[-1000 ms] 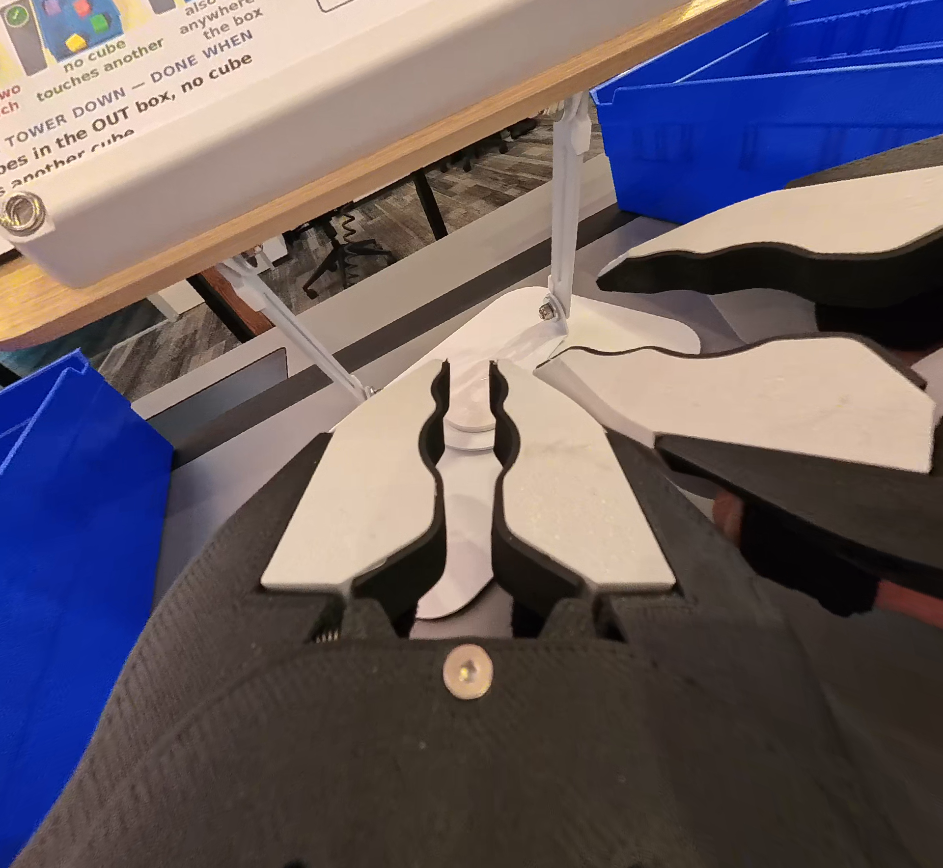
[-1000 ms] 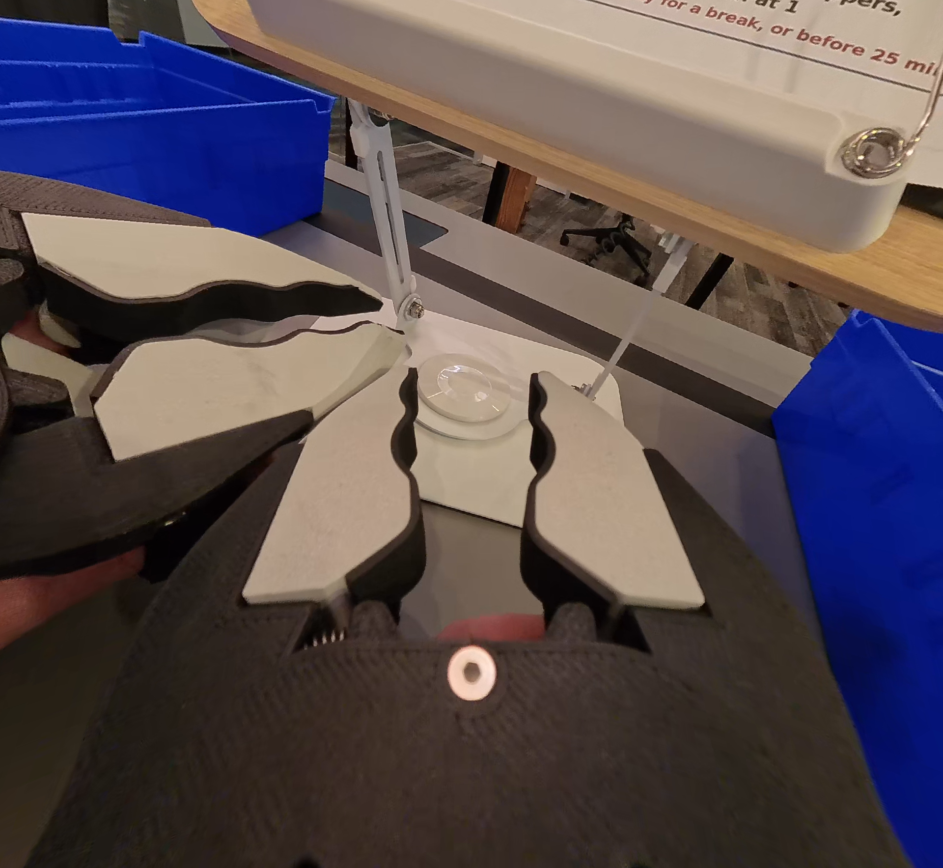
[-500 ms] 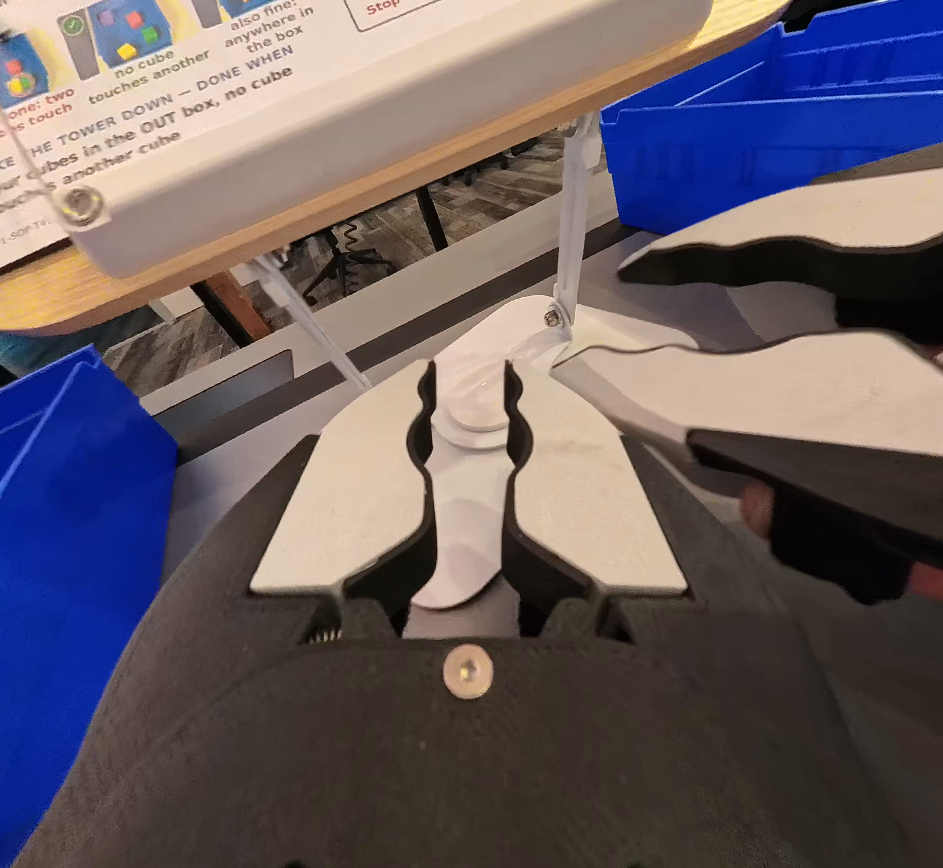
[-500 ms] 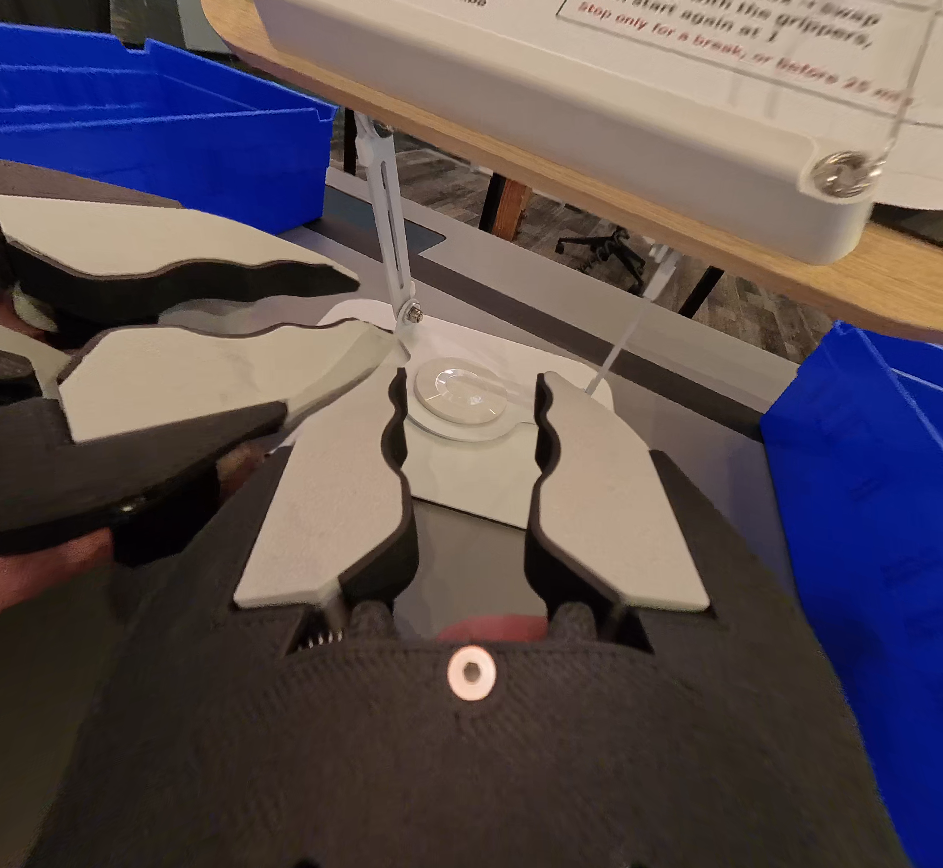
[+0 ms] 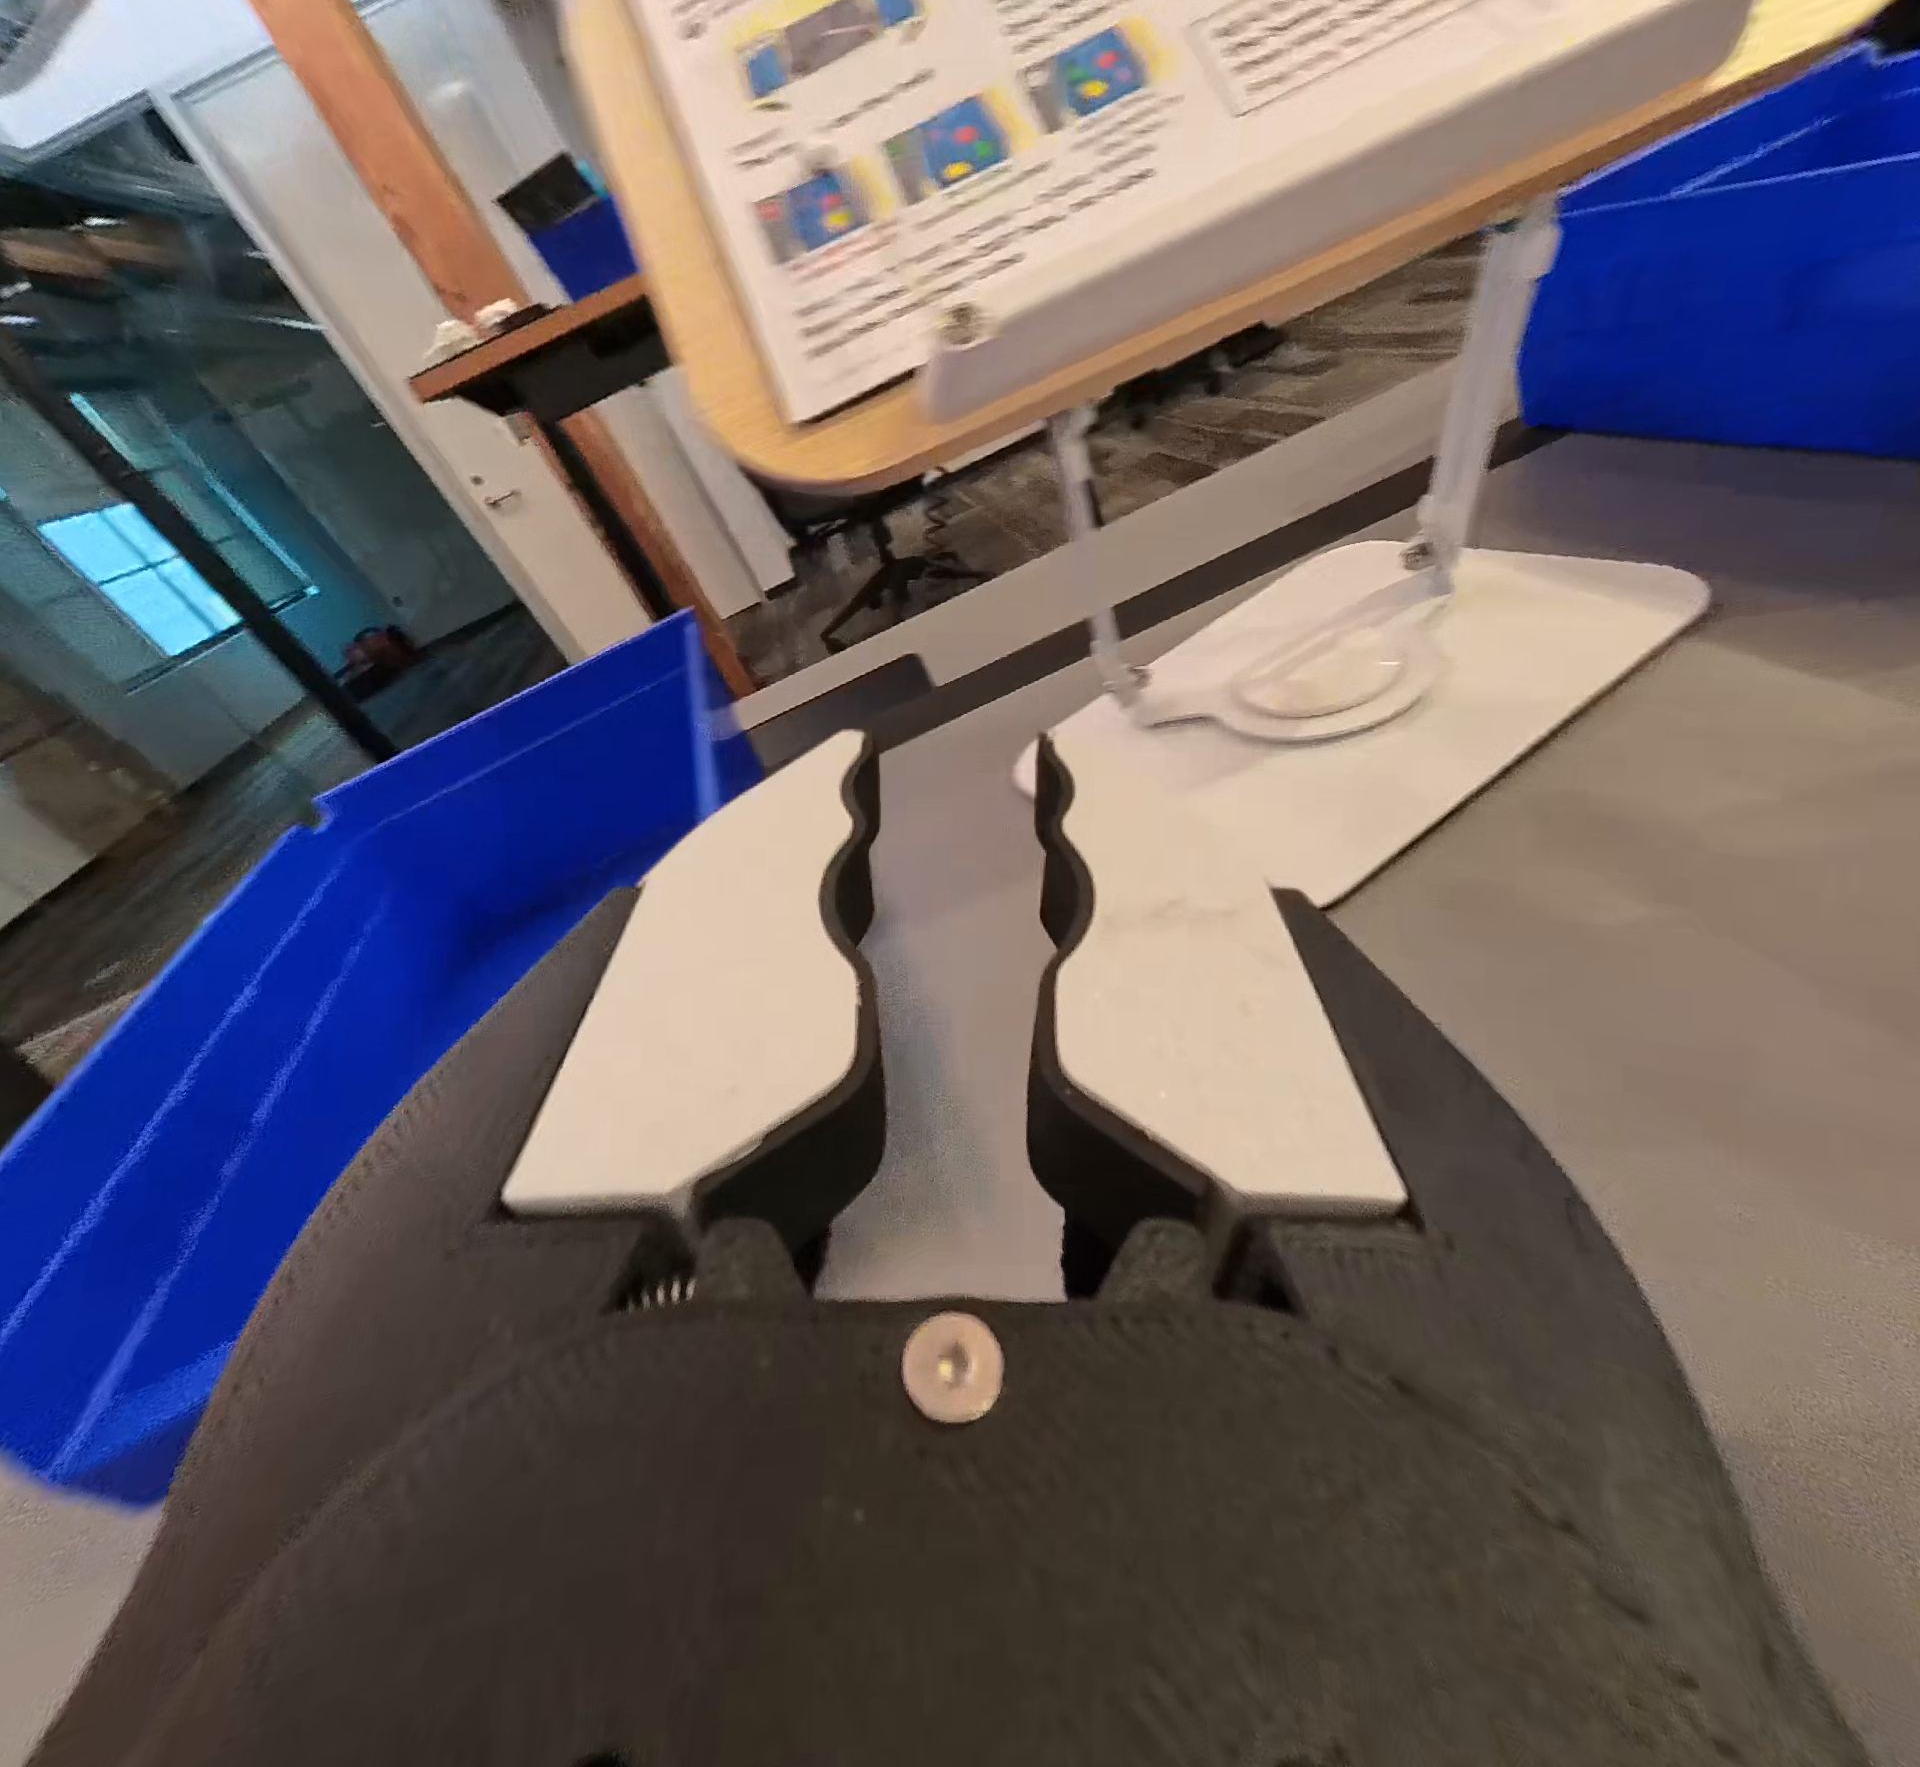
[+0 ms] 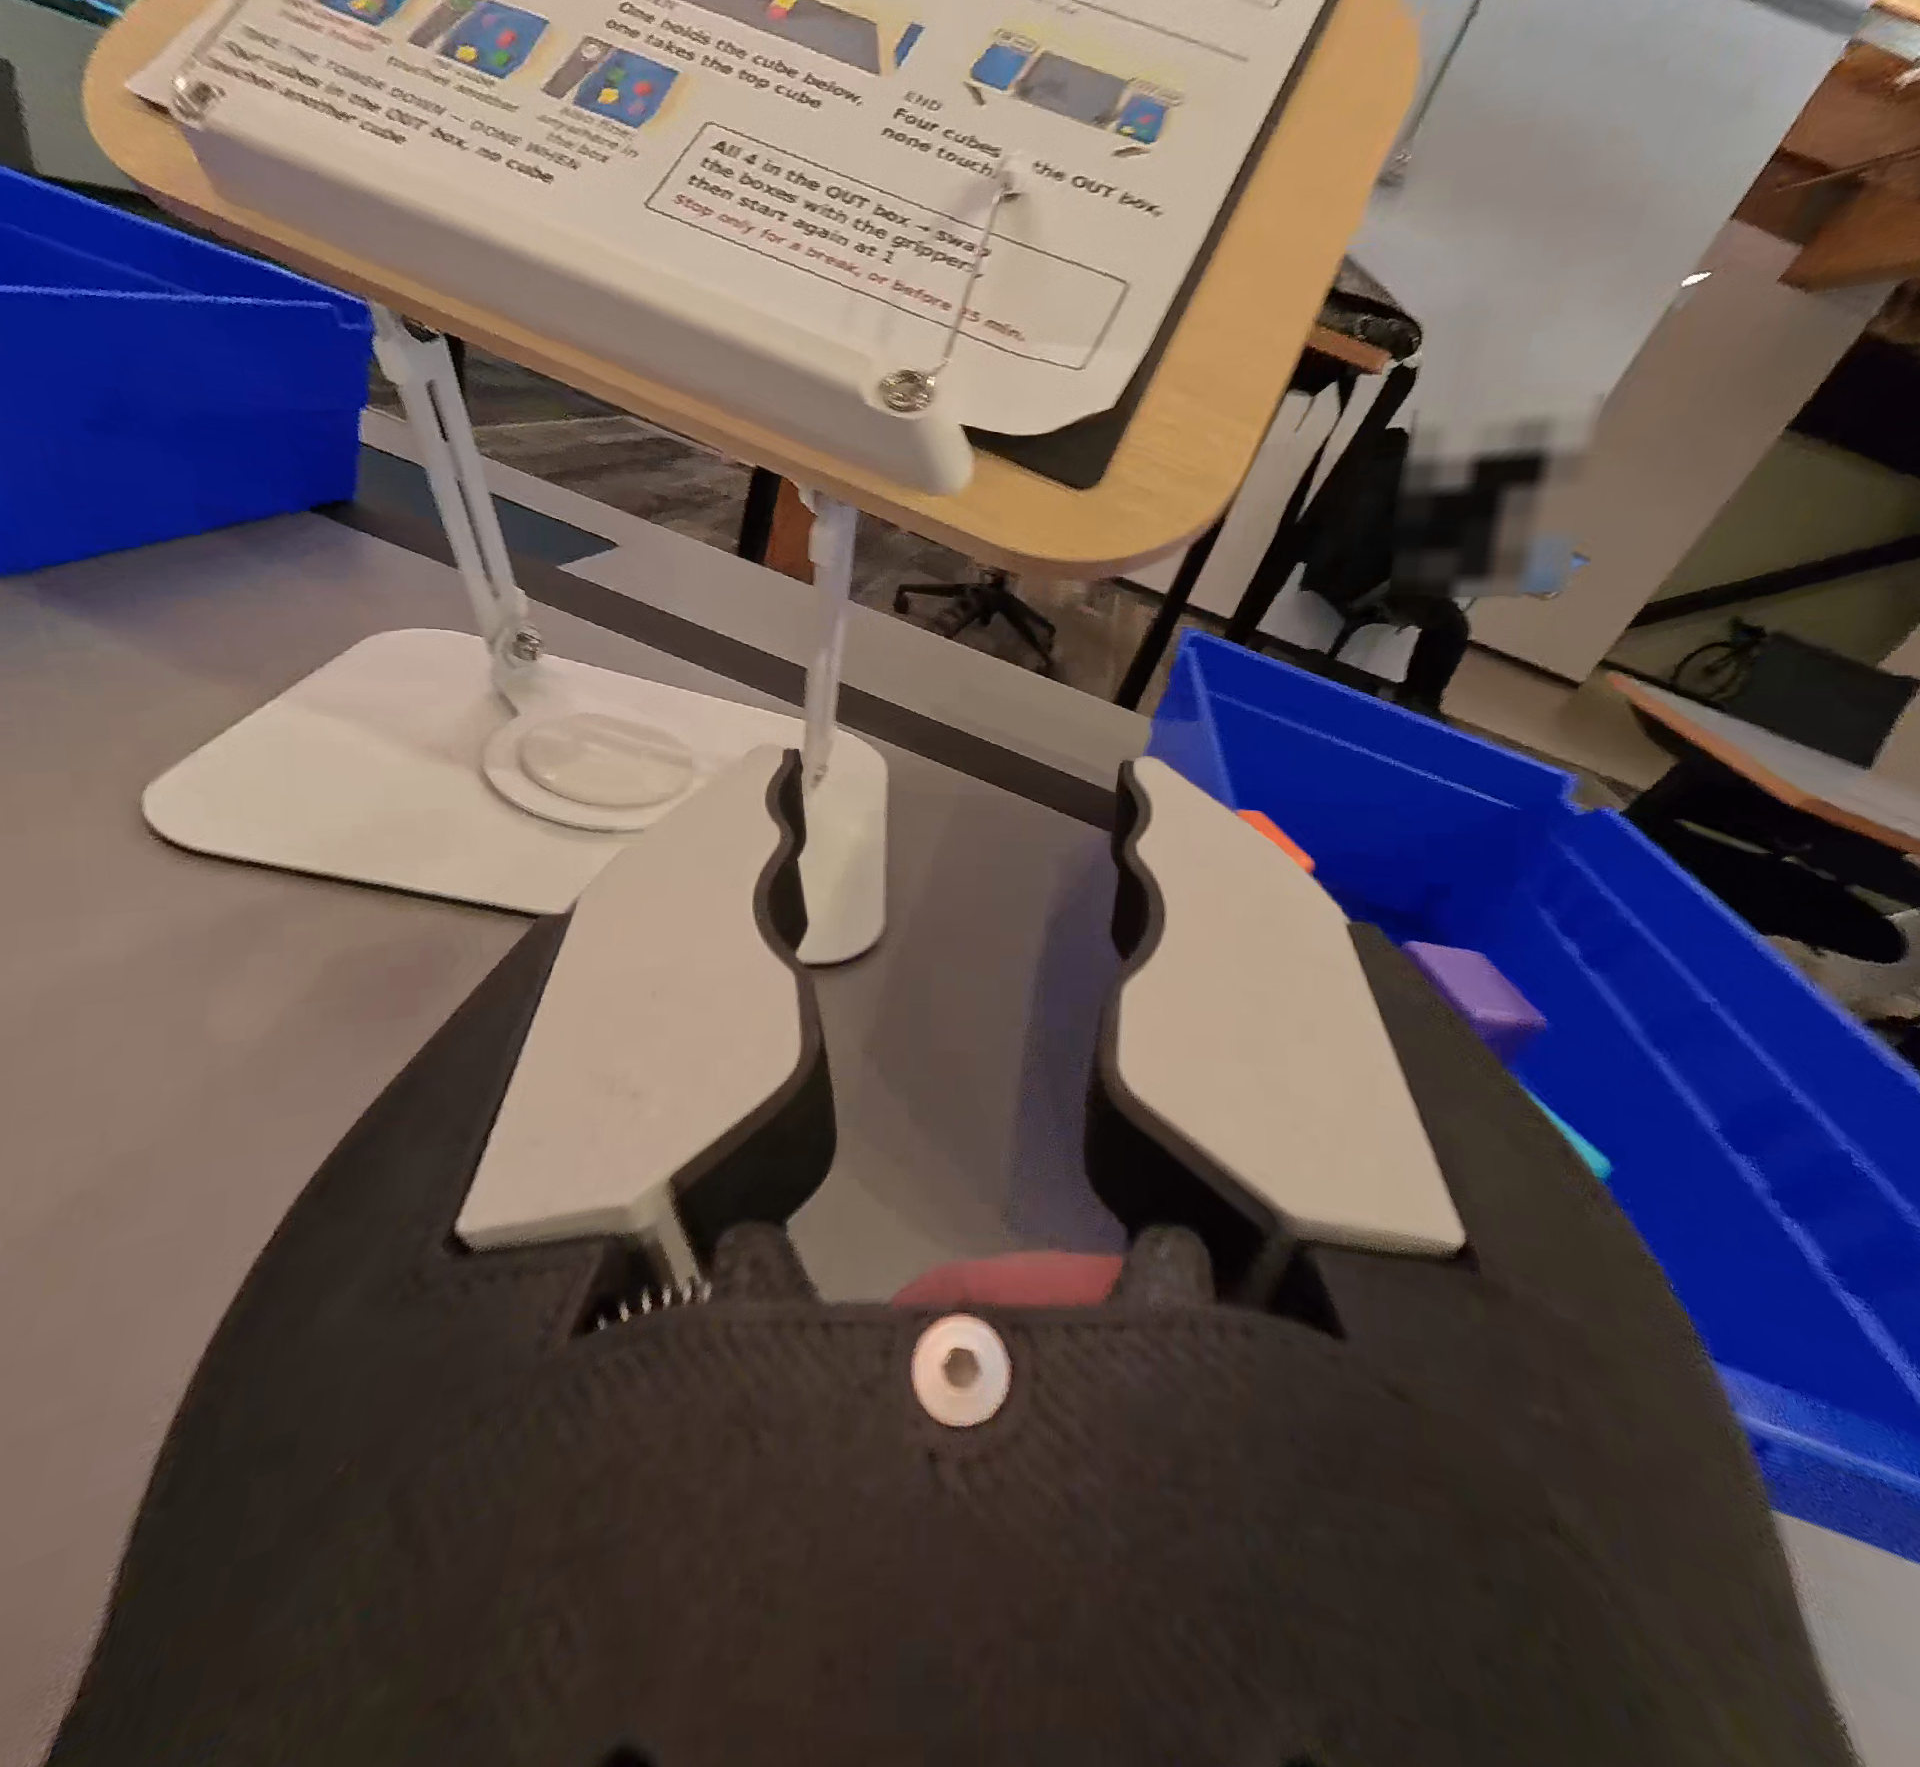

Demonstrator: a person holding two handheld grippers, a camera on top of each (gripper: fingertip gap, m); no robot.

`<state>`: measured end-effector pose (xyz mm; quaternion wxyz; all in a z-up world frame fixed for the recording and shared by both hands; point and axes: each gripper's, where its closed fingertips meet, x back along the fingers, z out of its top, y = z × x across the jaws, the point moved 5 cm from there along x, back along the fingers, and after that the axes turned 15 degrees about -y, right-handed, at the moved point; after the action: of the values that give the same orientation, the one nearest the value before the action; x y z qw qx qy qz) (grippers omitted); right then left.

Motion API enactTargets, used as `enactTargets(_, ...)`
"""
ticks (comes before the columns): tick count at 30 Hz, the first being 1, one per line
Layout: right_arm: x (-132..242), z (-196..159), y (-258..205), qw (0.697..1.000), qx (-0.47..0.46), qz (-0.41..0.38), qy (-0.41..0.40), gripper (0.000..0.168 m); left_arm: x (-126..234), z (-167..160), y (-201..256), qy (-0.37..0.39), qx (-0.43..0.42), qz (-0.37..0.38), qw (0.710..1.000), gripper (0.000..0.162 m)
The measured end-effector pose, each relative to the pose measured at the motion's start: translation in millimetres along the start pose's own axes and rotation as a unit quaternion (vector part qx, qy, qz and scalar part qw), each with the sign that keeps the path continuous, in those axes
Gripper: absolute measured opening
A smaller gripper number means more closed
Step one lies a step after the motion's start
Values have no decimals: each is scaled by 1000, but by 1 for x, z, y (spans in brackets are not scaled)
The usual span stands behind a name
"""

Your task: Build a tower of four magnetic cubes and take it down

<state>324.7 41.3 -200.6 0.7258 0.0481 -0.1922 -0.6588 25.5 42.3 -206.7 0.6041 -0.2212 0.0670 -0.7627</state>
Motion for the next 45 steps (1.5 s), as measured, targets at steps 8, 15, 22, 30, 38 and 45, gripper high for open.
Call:
enactTargets(8,5,-39,65,992,-76,-61,-76,67,-7,-30,-58,-42,98,41,993,46)
enactTargets(15,-14,-62,79,983,-118,-32,-135,59,-38,-34,-46,-89,73,55,992,49)
enactTargets(22,-22,-57,53,987,-60,0,-147,34,-51,-39,-53,-114,84,74,987,43)
enactTargets(30,-29,-54,47,986,-70,24,-151,40,-65,-40,-56,-135,85,78,984,35)
enactTargets(38,-42,-55,50,984,-65,0,-167,22,-78,-40,-54,-155,66,81,982,7)
enactTargets(45,-47,-55,53,984,-65,-4,-166,8,-86,-38,-55,-156,67,80,982,6)
